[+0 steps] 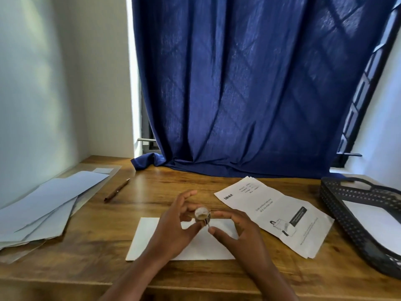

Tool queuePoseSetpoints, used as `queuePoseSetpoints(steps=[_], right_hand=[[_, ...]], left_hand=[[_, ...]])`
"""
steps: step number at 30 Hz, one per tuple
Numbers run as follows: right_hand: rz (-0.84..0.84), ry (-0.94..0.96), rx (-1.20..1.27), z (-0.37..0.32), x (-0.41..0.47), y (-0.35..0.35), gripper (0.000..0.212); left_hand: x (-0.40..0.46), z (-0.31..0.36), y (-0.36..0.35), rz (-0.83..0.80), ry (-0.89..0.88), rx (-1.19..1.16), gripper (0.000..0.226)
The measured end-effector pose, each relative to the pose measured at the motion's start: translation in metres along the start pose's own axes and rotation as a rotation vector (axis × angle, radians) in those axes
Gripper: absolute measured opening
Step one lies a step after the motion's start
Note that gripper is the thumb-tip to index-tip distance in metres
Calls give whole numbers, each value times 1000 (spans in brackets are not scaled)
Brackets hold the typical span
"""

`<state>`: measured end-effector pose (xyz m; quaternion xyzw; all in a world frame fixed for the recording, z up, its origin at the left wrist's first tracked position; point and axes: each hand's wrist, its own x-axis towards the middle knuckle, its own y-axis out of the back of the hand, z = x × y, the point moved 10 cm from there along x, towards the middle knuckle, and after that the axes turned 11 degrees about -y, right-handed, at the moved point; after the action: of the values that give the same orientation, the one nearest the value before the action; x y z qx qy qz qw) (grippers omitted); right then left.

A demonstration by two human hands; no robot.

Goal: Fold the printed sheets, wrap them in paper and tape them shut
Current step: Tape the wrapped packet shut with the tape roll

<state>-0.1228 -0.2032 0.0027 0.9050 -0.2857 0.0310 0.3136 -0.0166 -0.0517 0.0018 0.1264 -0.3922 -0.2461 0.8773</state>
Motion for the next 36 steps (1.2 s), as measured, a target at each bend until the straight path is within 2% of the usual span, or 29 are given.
queuePoseSetpoints(steps=[3, 8, 14, 18, 30, 36], right_hand=[[16, 24, -22, 1, 0, -1, 31], [26, -77, -95, 19, 8, -6, 45], [51, 33, -119, 7, 6, -6, 15], [71, -19, -6, 14, 9, -2, 2], [139, -114, 206, 28, 12, 12, 1], [141, -135, 211, 34, 14, 12, 3]], left_hand=[[-3, 1, -9, -8, 1, -46, 79], [-9, 2, -1, 19, 31, -64, 78], [-9, 8, -2, 26, -3, -42, 79], [-9, 7, -1, 36, 4, -38, 79], [-9, -2, 11, 113, 23, -54, 72], [2, -16, 38, 133, 46, 5, 71]])
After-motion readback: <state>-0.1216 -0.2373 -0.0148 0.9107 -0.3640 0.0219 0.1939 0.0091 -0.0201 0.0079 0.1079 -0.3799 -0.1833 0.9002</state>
